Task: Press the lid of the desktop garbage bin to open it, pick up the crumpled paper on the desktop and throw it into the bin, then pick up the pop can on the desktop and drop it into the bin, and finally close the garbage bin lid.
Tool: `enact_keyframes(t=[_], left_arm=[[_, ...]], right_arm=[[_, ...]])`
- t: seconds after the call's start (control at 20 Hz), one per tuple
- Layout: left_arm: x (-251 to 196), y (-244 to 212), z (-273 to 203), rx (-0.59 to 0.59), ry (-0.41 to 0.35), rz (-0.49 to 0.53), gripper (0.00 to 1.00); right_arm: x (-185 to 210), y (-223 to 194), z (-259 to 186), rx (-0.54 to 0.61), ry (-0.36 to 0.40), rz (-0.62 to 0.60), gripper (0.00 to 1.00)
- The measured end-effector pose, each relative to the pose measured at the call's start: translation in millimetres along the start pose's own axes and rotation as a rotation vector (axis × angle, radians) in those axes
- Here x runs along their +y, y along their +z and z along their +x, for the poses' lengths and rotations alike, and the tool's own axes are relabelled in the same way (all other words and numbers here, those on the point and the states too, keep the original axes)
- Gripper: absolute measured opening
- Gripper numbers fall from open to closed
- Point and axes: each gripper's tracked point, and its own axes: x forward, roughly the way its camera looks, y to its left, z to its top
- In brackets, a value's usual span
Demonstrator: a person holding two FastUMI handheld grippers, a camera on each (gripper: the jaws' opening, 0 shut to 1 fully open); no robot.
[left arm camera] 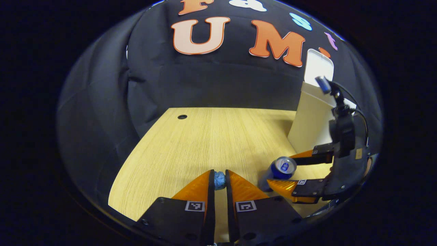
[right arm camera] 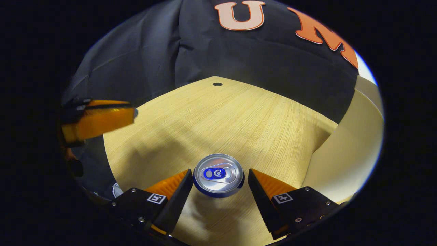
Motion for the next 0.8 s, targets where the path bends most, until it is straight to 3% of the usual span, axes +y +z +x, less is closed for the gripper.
enact_keyframes(t=[0.2, 0.3, 0.55, 0.75, 0.8], left_arm=[[8, 53, -24, -0.082, 0.014, -0.016, 0.19], [7, 66, -26, -0.114, 0.021, -0.007, 0.19], [-4, 88, -32, -0.148, 0.012, 0.016, 0.22], [-18, 108, -36, -0.182, -0.016, 0.016, 0.19], [-23, 113, -36, -0.190, -0.026, 0.015, 0.19]], right_arm=[[2, -2, 6, -0.004, 0.006, -0.008, 0.93], [6, 2, 5, -0.020, 0.016, 0.003, 0.82], [6, 9, 3, -0.050, 0.041, 0.030, 0.80], [6, 17, 3, -0.100, 0.030, 0.053, 0.80], [6, 19, 2, -0.115, 0.028, 0.057, 0.75]])
